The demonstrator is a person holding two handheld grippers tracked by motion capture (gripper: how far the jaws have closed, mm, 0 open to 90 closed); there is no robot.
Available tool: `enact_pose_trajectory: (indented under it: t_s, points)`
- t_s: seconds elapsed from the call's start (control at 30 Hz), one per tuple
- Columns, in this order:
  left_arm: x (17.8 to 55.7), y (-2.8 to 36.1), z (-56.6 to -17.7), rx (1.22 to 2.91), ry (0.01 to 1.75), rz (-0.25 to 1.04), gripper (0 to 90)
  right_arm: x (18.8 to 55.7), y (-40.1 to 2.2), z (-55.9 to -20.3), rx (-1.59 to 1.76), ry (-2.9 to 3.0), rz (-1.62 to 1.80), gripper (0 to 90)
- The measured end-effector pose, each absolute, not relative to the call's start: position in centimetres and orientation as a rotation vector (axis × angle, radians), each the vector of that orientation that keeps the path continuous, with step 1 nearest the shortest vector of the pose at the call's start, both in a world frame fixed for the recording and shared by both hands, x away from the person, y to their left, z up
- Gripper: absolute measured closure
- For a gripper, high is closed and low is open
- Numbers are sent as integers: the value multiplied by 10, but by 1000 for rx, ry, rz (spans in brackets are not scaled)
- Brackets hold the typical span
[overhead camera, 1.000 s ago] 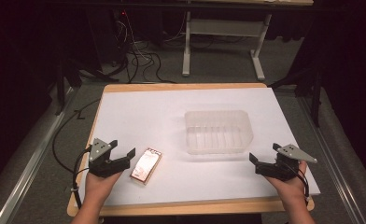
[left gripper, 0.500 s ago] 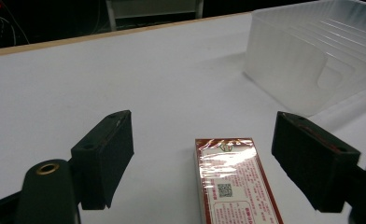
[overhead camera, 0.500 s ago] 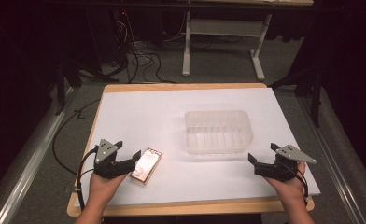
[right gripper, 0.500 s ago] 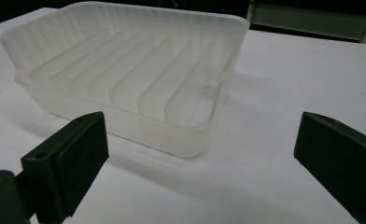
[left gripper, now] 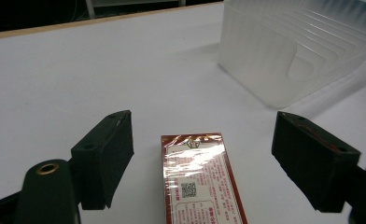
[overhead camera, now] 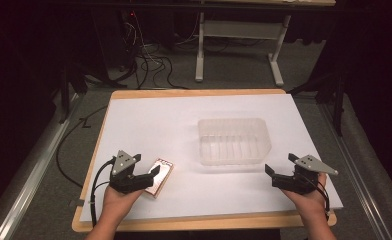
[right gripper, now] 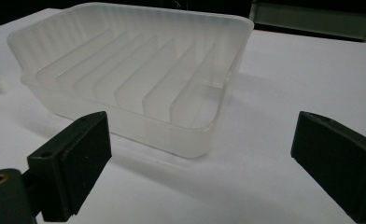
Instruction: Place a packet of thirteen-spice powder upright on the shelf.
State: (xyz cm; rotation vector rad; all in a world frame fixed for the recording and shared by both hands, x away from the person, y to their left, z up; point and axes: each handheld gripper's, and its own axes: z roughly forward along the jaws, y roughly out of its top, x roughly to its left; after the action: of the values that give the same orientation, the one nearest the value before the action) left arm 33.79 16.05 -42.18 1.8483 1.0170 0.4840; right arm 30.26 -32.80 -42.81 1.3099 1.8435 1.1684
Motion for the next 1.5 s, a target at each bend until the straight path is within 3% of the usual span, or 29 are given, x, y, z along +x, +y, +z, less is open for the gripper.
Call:
enact_pose_trajectory:
  t_s: [0.87,1.37,1.5]
  points:
    - [362,132,-415,2182,1064,492,197,305,-327,-432,1328,1877,1178,49]
    - [370,132,-412,2292,1084,441,183,306,-327,-434,1347,1888,1181,62]
    - [375,133,-412,2306,1110,374,173,306,-328,-434,1348,1888,1180,64]
